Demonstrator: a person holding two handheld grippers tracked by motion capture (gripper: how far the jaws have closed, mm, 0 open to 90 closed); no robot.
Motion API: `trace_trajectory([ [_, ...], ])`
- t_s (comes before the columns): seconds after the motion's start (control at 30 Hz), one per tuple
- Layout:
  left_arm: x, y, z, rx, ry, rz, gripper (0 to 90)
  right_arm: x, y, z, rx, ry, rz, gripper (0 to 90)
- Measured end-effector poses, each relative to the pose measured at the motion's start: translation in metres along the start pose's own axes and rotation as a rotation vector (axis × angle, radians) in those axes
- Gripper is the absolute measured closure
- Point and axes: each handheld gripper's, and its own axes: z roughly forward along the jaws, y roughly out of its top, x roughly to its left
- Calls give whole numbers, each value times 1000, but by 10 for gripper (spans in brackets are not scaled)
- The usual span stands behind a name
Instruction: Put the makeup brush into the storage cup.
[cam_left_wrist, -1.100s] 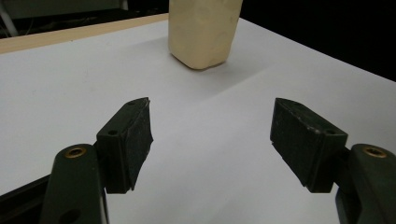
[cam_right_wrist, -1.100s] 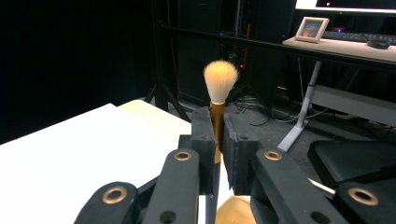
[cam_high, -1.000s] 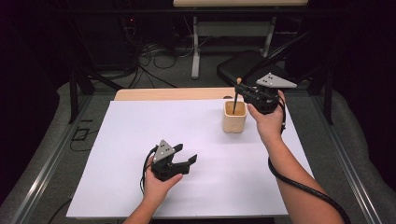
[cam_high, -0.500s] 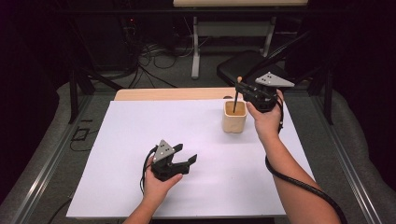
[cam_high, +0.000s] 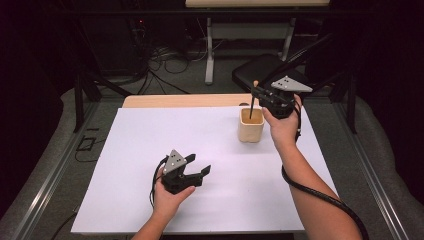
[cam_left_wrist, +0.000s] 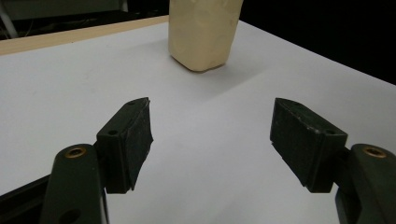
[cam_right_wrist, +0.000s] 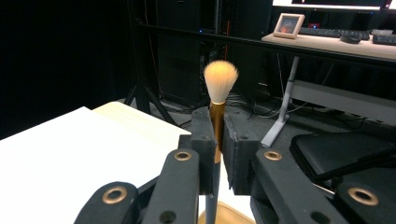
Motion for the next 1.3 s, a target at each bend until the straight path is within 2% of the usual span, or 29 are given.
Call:
trace_trajectory([
  [0.43,0,0,0,-1,0,0,296,-4,-7,2,17,-18,4,833],
  [1.3,0,-1,1,2,-2,2,297,-10,-34,12,62,-40,24,834],
])
